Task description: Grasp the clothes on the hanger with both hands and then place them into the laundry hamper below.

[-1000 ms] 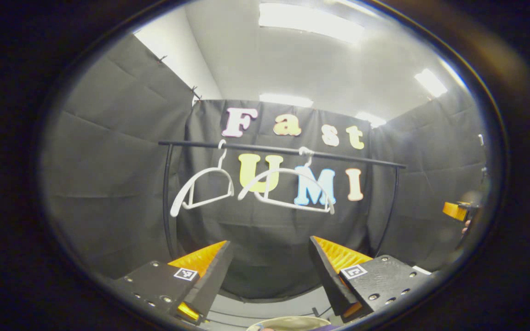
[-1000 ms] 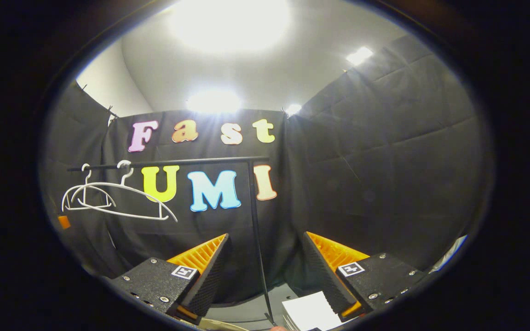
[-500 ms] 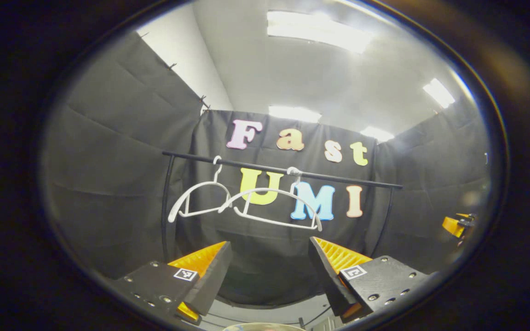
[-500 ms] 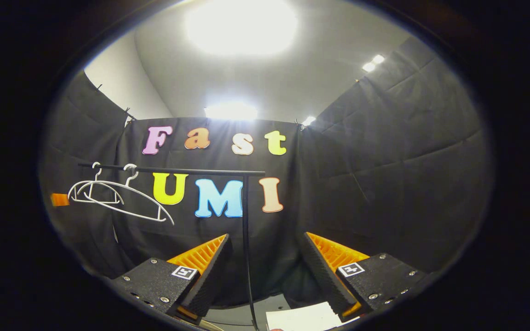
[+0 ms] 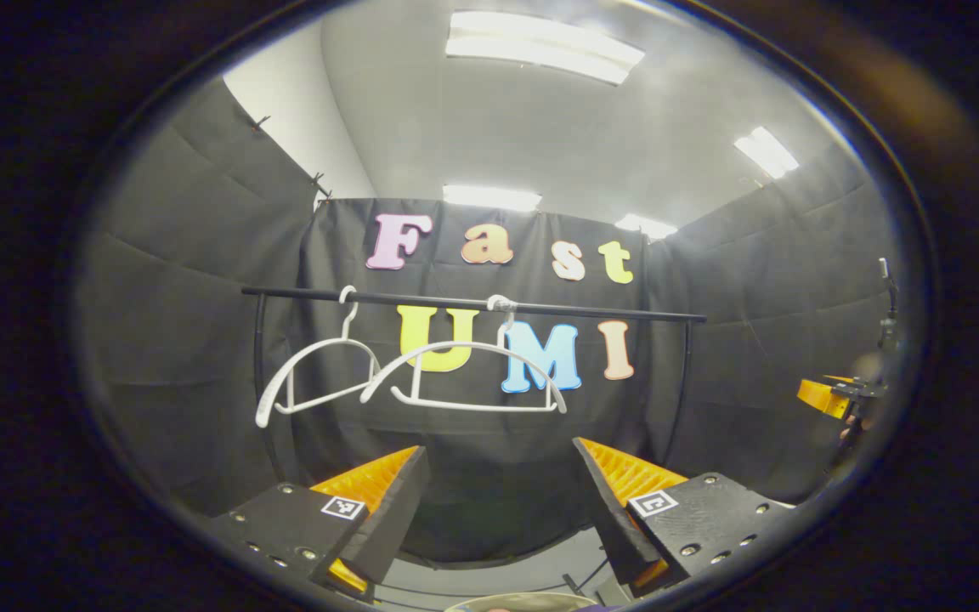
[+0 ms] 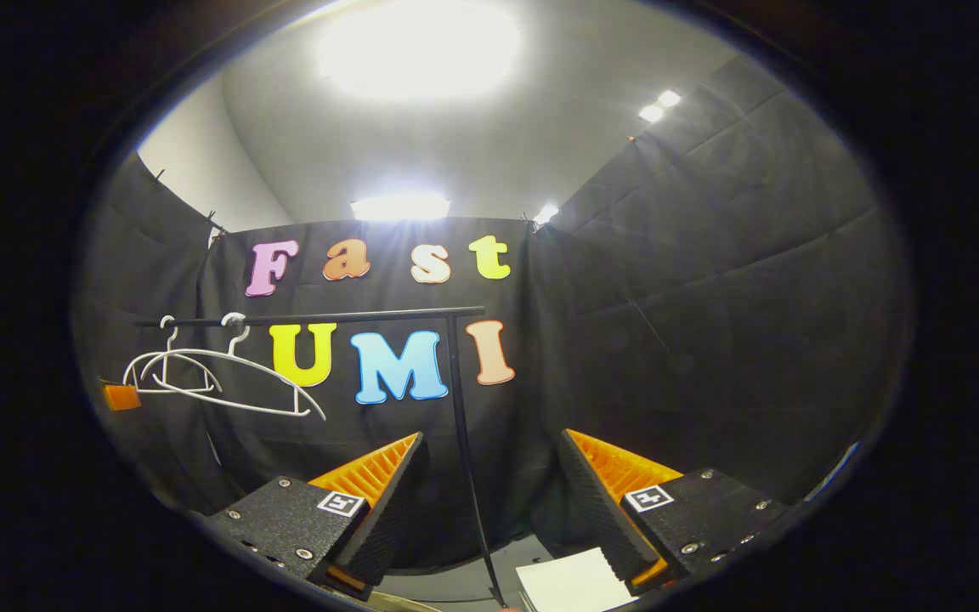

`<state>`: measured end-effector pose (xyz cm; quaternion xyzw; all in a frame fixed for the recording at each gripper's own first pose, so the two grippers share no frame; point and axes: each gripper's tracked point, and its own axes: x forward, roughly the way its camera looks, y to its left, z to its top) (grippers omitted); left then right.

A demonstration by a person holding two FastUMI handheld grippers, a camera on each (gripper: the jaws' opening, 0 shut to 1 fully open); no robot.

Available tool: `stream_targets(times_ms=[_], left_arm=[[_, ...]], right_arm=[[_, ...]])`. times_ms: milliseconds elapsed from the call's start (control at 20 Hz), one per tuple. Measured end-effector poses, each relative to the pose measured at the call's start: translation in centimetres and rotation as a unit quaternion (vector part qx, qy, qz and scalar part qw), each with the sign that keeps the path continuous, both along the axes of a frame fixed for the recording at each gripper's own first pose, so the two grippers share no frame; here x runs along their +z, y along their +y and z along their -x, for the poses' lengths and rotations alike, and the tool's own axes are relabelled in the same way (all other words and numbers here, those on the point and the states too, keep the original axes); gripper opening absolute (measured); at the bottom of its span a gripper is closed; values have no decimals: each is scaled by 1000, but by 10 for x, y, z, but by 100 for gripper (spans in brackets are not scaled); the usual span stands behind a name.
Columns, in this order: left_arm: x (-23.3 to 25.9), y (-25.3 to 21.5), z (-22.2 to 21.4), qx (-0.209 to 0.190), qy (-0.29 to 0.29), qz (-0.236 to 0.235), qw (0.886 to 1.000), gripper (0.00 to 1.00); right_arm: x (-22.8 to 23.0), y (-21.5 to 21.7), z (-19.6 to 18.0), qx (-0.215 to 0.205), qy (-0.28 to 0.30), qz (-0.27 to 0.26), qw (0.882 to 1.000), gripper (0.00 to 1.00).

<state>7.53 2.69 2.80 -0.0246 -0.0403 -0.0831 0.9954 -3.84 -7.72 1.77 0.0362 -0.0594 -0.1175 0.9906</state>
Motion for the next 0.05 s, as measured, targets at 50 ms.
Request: stream_targets(times_ms=[50], left_arm=[[-2, 7, -2, -2, 5, 4, 1000, 100]], right_arm=[[-4, 7, 3, -3, 5, -10, 1000, 91]])
